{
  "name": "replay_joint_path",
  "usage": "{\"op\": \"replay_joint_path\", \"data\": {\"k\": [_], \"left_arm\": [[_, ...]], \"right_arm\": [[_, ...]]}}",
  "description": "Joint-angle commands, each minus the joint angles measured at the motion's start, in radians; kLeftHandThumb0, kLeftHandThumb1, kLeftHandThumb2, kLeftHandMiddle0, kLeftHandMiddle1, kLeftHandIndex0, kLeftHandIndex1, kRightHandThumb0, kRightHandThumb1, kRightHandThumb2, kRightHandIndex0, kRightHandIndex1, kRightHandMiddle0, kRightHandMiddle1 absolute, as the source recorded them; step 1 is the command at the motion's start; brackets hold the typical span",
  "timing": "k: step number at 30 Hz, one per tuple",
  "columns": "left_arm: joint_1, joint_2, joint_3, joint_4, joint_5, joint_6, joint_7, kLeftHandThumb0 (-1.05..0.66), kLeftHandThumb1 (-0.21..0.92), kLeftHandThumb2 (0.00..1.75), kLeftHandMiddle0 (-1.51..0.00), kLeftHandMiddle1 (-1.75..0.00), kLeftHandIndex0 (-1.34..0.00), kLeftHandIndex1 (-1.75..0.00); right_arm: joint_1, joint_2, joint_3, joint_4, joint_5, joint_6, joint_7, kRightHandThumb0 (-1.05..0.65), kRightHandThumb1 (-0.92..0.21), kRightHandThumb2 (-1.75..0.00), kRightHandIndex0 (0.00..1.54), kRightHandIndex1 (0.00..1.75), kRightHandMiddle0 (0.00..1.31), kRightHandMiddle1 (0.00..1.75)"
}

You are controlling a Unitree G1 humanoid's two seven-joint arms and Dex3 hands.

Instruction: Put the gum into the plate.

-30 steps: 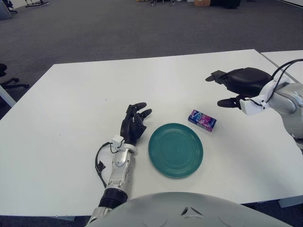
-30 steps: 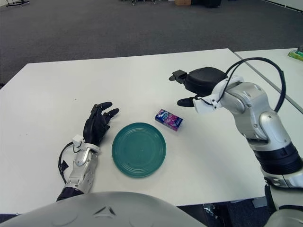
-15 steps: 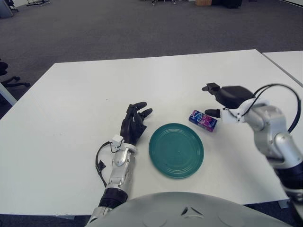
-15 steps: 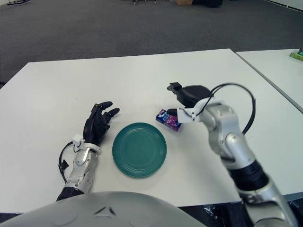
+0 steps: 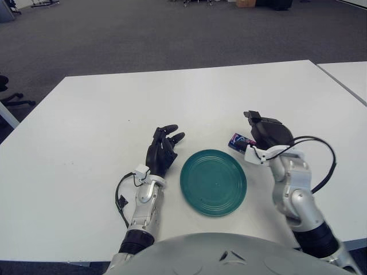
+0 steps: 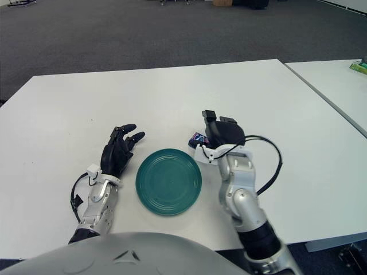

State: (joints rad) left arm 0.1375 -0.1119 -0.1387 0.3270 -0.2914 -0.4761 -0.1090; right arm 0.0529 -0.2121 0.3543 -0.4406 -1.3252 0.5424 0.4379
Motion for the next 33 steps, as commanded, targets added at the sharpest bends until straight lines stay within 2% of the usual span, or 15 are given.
{"op": "replay_joint_path", "data": {"k": [1,13,20,33], "left_arm": [[0.071,-0.080,-0.005,0.040,-0.010,0.014,-0.009,-0.96,0.92,0.93,-0.40,-0.84,-0.17,-1.17],[0.088,-0.075,-0.005,0.018,-0.011,0.026,-0.013,-0.96,0.92,0.94,-0.41,-0.81,-0.19,-1.17],[0.099,-0.072,-0.009,0.002,-0.004,0.035,-0.006,-0.96,0.92,0.94,-0.40,-0.79,-0.19,-1.17],[0.110,-0.071,-0.008,-0.015,-0.025,0.058,-0.019,-0.97,0.92,0.93,-0.41,-0.79,-0.18,-1.16]], "right_arm": [[0.014,0.041,-0.001,0.012,-0.018,0.020,-0.037,-1.01,-0.92,-0.55,0.15,0.00,0.00,0.29],[0.048,0.075,-0.016,0.043,0.010,0.016,-0.089,-1.00,-0.92,-0.53,0.18,0.01,0.00,0.37],[0.105,0.067,-0.020,0.091,0.055,-0.012,-0.174,-1.00,-0.92,-0.54,0.18,0.02,0.00,0.37],[0.102,0.045,-0.037,0.137,0.087,-0.021,-0.225,-1.00,-0.92,-0.55,0.23,0.03,0.00,0.41]]}}
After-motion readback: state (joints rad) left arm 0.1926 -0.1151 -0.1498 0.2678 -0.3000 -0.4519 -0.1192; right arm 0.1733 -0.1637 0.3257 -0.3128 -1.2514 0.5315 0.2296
